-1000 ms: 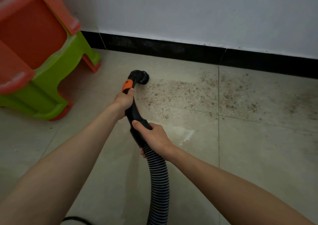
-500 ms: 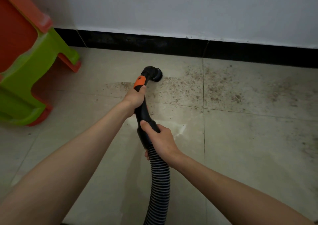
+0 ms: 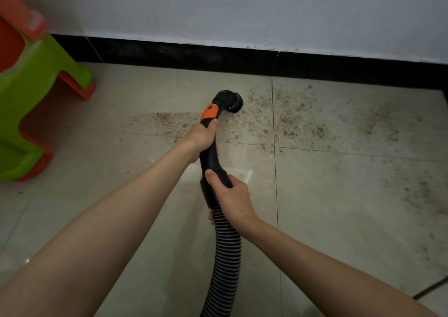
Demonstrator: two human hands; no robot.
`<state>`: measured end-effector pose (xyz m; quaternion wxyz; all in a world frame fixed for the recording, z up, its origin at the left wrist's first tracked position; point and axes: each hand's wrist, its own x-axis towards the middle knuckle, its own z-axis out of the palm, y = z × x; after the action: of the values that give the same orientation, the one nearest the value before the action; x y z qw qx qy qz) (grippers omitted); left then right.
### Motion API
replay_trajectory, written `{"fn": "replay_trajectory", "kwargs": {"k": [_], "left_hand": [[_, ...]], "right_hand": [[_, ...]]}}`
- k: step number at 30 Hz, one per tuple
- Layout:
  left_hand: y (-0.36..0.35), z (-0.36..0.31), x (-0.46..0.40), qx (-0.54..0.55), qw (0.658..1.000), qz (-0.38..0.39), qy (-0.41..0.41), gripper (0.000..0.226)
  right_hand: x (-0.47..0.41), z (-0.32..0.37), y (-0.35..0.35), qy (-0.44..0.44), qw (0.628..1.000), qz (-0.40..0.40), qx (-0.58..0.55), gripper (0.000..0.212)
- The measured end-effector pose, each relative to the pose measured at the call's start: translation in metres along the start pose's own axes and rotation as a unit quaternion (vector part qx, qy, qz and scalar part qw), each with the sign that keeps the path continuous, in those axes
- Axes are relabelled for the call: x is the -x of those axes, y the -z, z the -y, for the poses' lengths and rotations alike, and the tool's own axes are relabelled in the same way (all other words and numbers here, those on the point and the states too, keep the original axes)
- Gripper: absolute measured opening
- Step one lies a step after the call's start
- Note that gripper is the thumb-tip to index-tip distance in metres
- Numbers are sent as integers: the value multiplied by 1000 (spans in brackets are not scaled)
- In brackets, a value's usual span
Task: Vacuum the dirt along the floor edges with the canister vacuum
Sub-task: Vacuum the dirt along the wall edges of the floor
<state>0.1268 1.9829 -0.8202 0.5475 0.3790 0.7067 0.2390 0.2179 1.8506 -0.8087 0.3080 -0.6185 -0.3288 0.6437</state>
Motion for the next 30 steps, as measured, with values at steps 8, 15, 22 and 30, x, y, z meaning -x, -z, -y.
{"fn": "replay_trajectory", "kwargs": {"k": [8,15,22,30], "left_hand": [[53,5,-5,37,998,-42,14,49],[145,18,-10,97,988,-110,40,47],[212,55,8,145,969,-180,88,40],[210,105,30,197,950,-220,105,44]], "right_hand": [[-12,16,-39,-16,999,44,24,35],[-27,42,-103,-23,990,127,65,45],[-25,45,-154,-25,967,210,139,44],[-5,17,-148,-17,947,253,200,44]]}}
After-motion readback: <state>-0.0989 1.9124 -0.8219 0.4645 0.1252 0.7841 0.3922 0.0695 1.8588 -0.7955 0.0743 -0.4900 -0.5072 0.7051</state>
